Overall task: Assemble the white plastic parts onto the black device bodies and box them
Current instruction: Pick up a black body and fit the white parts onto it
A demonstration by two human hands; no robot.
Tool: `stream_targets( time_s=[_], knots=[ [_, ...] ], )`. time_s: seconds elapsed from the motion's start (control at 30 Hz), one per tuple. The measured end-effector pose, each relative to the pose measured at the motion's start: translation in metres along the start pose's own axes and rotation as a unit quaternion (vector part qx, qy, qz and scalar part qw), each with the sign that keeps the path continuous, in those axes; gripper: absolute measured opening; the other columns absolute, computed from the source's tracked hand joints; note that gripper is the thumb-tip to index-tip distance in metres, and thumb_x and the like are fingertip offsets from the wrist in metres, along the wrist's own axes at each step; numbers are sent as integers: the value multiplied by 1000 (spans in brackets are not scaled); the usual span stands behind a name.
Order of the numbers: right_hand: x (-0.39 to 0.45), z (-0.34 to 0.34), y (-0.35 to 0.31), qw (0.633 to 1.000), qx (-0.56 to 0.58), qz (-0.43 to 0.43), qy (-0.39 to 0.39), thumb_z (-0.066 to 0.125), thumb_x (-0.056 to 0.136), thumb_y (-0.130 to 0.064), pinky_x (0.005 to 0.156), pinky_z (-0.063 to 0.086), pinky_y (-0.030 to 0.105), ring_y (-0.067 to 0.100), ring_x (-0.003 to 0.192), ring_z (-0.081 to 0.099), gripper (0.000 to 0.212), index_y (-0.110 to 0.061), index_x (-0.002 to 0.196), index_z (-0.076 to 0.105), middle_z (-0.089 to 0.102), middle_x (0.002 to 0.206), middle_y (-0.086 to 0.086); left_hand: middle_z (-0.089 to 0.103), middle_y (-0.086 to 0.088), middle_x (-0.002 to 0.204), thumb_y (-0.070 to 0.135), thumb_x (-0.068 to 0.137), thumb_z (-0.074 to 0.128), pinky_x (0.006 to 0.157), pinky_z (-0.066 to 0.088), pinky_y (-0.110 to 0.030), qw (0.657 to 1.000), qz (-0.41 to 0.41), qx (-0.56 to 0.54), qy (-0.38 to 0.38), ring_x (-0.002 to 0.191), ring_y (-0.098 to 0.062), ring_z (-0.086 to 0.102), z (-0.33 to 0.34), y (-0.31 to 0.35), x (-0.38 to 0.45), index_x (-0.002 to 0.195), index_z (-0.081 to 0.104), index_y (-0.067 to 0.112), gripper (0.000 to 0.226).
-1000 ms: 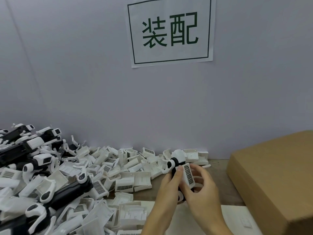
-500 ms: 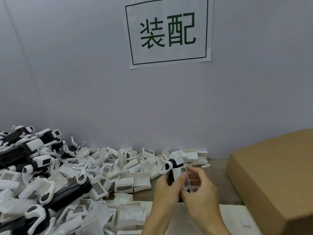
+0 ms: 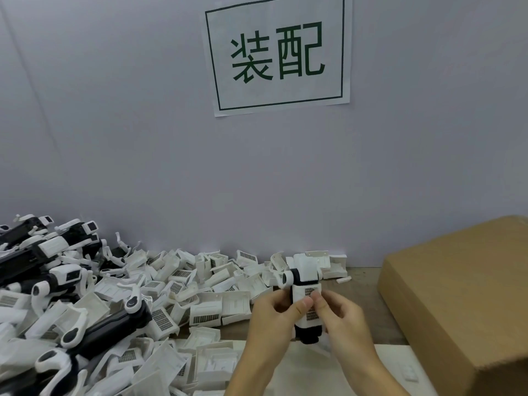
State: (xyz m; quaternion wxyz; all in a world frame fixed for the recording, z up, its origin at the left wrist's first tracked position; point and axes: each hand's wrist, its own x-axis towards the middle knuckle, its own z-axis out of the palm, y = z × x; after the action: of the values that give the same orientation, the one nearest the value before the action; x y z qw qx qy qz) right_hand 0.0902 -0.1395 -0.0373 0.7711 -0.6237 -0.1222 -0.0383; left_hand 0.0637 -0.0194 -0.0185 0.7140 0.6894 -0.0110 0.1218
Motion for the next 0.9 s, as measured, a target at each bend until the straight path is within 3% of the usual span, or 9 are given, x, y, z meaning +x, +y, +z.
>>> stream_targets(
  time_s=[0.07, 0.13, 0.23, 0.37, 0.53, 0.67, 0.8, 0.83, 0.9],
  knots=[
    [2, -2, 2, 999, -3, -17, 27, 67, 91, -25, 78, 57, 29, 14, 93, 74, 14, -22, 101, 76, 78, 96, -1, 79, -1, 95, 12, 95, 66, 72, 61, -29, 1000, 5, -6, 9, 92, -14, 75, 3, -2, 1, 101, 78, 18, 15],
    [0, -1, 2, 1000, -5, -25, 17, 69, 82, -38, 82, 57, 33, 13, 94, 74, 26, -25, 103, 77, 78, 97, -2, 79, -2, 95, 18, 98, 62, 78, 60, -31, 1000, 6, -15, 10, 93, -16, 74, 8, -3, 1, 100, 78, 18, 16],
    [0, 1, 2, 1000, 23, -16, 2, 68, 80, -36, 80, 59, 39, 20, 92, 75, 26, -22, 99, 79, 78, 96, 5, 78, -6, 89, 24, 101, 58, 77, 59, -39, 999, 0, -16, 35, 86, -21, 74, 10, -5, 1, 93, 78, 14, 24],
    [2, 2, 3, 999, -15, -20, 25, 66, 92, -17, 65, 57, 21, 12, 82, 76, 12, -22, 89, 77, 79, 86, -2, 73, -3, 73, 25, 102, 56, 61, 50, -24, 996, 5, 46, 72, 66, -9, 65, 8, -6, 4, 83, 74, 8, 31],
    [5, 6, 9, 993, -90, -34, 73, 67, 94, -21, 59, 52, 17, 5, 71, 72, 6, -18, 91, 72, 76, 74, -7, 70, -12, 73, 28, 103, 54, 64, 47, -38, 986, 32, 125, 106, 64, -16, 57, 11, -6, 3, 80, 71, 7, 36],
    [4, 10, 9, 996, -36, -33, 73, 63, 96, -25, 60, 54, 16, 5, 77, 73, 10, -21, 94, 71, 77, 82, -10, 72, -13, 75, 27, 101, 58, 66, 53, -44, 996, 9, 31, 81, 69, -22, 66, 9, -3, 4, 85, 75, 6, 32],
    [6, 7, 8, 999, 23, 6, 43, 60, 97, -25, 78, 58, 35, 18, 89, 76, 18, -17, 102, 75, 79, 93, 3, 78, -5, 88, 14, 100, 60, 75, 57, -32, 999, 6, 29, 35, 86, -20, 73, 10, -5, 3, 100, 76, 10, 17],
    [5, 6, 7, 999, 22, 10, 31, 60, 97, -21, 77, 58, 34, 18, 89, 76, 17, -17, 103, 75, 79, 94, 3, 78, -4, 90, 13, 99, 60, 76, 57, -28, 998, 5, 39, 42, 88, -18, 74, 9, -5, 3, 101, 77, 11, 16],
    [4, 5, 6, 1000, -17, -7, 19, 61, 97, -12, 68, 56, 18, 8, 85, 75, 17, -21, 101, 75, 79, 90, -5, 78, -2, 89, 13, 100, 60, 75, 56, -24, 997, -8, 48, 67, 87, -15, 74, 7, -5, 3, 100, 77, 14, 16]
  ],
)
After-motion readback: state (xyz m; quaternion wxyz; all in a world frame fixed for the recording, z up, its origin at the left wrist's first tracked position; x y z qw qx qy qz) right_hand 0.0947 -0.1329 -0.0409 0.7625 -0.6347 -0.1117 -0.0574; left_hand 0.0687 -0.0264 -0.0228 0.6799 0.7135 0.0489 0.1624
